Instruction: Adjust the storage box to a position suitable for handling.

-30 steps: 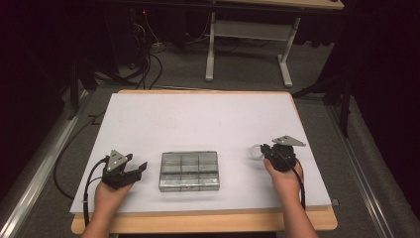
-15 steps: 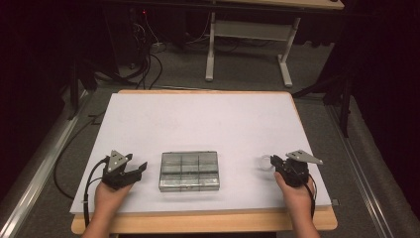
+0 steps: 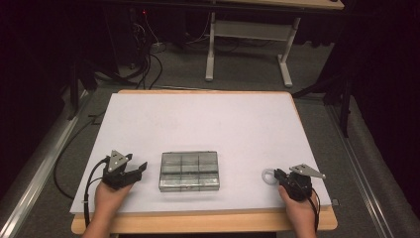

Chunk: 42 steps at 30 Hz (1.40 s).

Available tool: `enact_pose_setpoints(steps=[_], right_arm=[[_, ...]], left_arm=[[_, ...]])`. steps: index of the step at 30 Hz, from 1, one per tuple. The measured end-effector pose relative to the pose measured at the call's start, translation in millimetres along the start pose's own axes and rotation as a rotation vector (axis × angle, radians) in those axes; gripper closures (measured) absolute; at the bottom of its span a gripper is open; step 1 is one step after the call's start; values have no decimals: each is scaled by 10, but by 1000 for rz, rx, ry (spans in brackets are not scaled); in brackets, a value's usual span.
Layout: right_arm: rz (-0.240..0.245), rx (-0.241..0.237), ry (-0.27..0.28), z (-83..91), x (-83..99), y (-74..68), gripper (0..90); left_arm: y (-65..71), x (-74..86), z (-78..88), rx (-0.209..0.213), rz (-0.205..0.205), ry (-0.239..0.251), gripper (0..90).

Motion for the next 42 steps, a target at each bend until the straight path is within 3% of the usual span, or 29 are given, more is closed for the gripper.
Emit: enact_pose_setpoints(steps=[7, 10, 17, 18, 21, 24, 25, 28, 29, 35, 39, 41, 42], right_arm=[[-7, 21, 5, -9, 116, 21, 800], [-2, 46, 20, 10, 102, 31, 733], [22, 80, 105, 136, -11, -64, 679], [30, 96, 138, 193, -13, -107, 668], [71, 103, 150, 242, -7, -153, 671], [72, 94, 151, 242, 19, -171, 676], [73, 86, 147, 231, 44, -189, 683], [72, 77, 142, 217, 67, -196, 683], [67, 73, 143, 215, 73, -200, 684], [62, 74, 151, 229, 73, -214, 685], [58, 79, 150, 230, 86, -193, 686], [57, 83, 145, 228, 96, -184, 685], [57, 82, 144, 227, 100, -179, 685]], left_arm=[[2, 1, 5, -2, -3, 3, 342], [-1, 1, 8, -11, -2, 7, 362], [6, 1, 14, -4, -6, 13, 479], [-9, -5, 17, 2, 12, 14, 497], [-5, -6, 24, 11, 12, 17, 558], [45, 8, 60, 27, 9, 5, 666], [95, 20, 75, 53, 14, -11, 721], [268, 39, 97, 58, -34, -55, 859], [313, 45, 94, 70, -28, -68, 884], [543, 145, -36, 96, -34, -150, 900], [641, 140, -57, 116, -41, -154, 900], [660, 141, -61, 115, -45, -154, 900], [678, 147, -73, 93, -49, -151, 900]])
Point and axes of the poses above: each handheld gripper's, and its own axes: z roughly backward along the jaws, x roughly out of its underside, y roughly to its right, the point moved 6 cm from there along -z, roughly forward along the jaws, and after that the axes turned 14 degrees about z, right-handed, at the moved point
